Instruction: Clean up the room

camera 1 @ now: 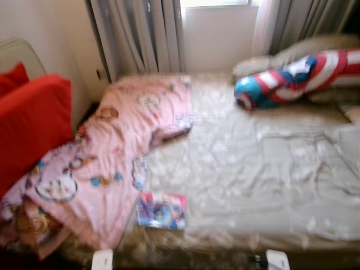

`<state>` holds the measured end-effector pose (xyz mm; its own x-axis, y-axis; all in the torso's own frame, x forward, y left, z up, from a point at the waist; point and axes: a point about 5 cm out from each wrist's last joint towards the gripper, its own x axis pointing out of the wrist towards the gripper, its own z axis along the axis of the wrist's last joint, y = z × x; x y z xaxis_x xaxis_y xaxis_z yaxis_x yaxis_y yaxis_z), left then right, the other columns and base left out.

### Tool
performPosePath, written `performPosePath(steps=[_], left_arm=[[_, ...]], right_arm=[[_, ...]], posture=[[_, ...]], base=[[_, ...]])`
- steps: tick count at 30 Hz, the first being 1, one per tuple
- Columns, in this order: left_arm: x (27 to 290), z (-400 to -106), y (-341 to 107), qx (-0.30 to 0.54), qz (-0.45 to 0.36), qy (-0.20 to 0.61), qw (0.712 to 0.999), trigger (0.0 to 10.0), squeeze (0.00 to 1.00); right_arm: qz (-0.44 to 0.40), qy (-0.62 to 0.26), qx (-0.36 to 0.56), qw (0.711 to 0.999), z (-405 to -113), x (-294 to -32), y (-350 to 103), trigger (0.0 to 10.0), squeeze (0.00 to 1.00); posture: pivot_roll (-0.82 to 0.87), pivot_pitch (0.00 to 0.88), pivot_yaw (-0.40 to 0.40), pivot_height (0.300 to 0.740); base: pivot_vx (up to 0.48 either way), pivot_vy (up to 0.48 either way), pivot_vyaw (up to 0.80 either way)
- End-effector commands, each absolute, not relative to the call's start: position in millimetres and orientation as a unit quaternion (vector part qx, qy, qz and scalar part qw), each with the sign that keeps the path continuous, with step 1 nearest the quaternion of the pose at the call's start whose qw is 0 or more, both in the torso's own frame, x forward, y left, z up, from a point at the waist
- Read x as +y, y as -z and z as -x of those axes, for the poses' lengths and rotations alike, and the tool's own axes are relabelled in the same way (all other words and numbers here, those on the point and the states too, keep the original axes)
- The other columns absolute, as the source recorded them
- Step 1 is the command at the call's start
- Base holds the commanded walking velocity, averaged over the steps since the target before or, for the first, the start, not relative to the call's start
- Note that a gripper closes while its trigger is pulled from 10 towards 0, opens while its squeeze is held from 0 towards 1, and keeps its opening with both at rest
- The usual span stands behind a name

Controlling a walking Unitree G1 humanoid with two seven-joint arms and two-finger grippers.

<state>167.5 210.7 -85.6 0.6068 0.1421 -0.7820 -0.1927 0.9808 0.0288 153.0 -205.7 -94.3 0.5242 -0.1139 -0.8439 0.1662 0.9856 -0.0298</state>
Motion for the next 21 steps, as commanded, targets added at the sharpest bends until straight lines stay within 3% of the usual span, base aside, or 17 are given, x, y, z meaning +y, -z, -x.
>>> performPosePath(steps=[1,11,17,21], left_arm=[[217,-156,89,0.447,0.032,-0.114,0.887,10.0,0.00],[217,-143,94,0.455,0.039,-0.125,0.881,10.0,0.00],[213,-136,97,0.459,0.042,-0.124,0.879,10.0,0.00],[219,-179,76,0.381,0.035,-0.116,0.917,10.0,0.00]], right_arm=[[-0.027,0.067,0.481,0.874,-154,-197,95,10.0,0.00],[-0.026,0.067,0.495,0.866,-141,-197,100,10.0,0.00],[-0.024,0.074,0.498,0.864,-133,-202,102,10.0,0.00],[-0.021,0.077,0.498,0.863,-130,-207,102,10.0,0.00]], posture=[[0.02,0.000,0.023,0.740],[0.02,0.000,0.002,0.740],[0.01,0.000,0.002,0.740],[0.03,0.000,-0.008,0.740]], base=[[0.000,0.480,0.00],[0.000,0.480,0.00],[0.000,0.144,0.00],[0.000,0.000,0.00]])
